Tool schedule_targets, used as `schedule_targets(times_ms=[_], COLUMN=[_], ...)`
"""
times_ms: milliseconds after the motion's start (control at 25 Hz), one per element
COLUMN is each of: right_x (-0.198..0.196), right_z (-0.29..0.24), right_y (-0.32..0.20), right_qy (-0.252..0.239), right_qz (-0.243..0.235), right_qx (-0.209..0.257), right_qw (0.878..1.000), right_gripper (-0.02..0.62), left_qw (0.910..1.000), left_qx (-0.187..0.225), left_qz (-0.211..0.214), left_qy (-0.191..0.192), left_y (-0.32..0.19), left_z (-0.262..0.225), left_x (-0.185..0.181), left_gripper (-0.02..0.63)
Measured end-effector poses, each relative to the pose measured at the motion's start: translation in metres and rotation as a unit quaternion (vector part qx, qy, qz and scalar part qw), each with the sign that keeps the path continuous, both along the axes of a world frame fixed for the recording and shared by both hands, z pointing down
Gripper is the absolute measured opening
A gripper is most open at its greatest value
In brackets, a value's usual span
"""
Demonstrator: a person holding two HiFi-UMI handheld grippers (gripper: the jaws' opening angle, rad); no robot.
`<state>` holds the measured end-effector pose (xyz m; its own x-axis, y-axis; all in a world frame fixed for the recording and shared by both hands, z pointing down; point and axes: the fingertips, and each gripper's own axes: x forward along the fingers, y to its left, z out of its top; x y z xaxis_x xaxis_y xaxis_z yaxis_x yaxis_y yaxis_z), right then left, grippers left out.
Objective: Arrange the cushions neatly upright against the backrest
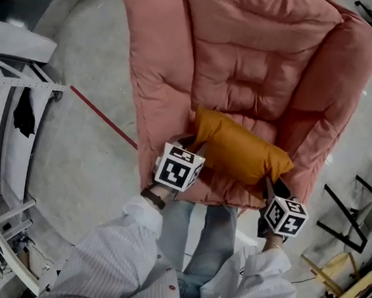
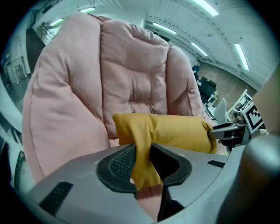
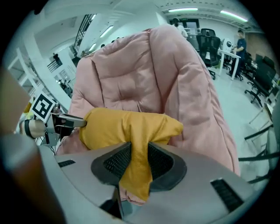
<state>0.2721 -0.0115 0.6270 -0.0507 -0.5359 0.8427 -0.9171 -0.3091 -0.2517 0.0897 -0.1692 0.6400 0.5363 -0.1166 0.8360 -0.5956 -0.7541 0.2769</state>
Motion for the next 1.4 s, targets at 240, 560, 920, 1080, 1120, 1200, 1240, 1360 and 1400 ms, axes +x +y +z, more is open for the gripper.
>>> schedule_targets(times_ms=[240,560,920,1080,1120,1200,1240,1360,1400], right_x=[0.031,0.065,0.079,0.082,0.082,0.081,0.081,0.081,0.081], right_z=[-0.009,-0.005,0.022,0.033,0.035,0.04,0.043,0.051,0.053], right_y=[-0.052,-0.121,-0.166,-0.167,-0.166,-0.163,-0.161,-0.155,-0.155], right_qy=[0.013,0.027,0.037,0.04,0.041,0.046,0.048,0.053,0.054], right_qz=[-0.085,-0.179,-0.259,-0.283,-0.289,-0.303,-0.311,-0.326,-0.328], right_qx=[0.004,0.02,0.026,0.021,0.02,0.014,0.009,0.0,0.001], right_qw=[0.996,0.983,0.965,0.958,0.956,0.952,0.949,0.944,0.943], right_gripper=[0.12,0.12,0.12,0.134,0.142,0.156,0.16,0.168,0.17], left_qw=[0.9968,0.9865,0.9779,0.9765,0.9764,0.976,0.9755,0.9739,0.9737], left_qx=[0.007,0.024,0.03,0.026,0.024,0.019,0.016,0.014,0.016], left_qz=[-0.079,-0.162,-0.207,-0.212,-0.212,-0.214,-0.216,-0.223,-0.223], left_qy=[0.006,0.008,-0.009,-0.027,-0.03,-0.036,-0.039,-0.043,-0.042], left_y=[-0.017,-0.042,-0.055,-0.051,-0.05,-0.046,-0.043,-0.037,-0.038], left_z=[-0.007,-0.01,0.01,0.024,0.027,0.035,0.039,0.05,0.052], left_x=[0.006,0.019,0.024,0.025,0.024,0.022,0.021,0.02,0.02], left_gripper=[0.123,0.123,0.124,0.125,0.126,0.129,0.13,0.138,0.141])
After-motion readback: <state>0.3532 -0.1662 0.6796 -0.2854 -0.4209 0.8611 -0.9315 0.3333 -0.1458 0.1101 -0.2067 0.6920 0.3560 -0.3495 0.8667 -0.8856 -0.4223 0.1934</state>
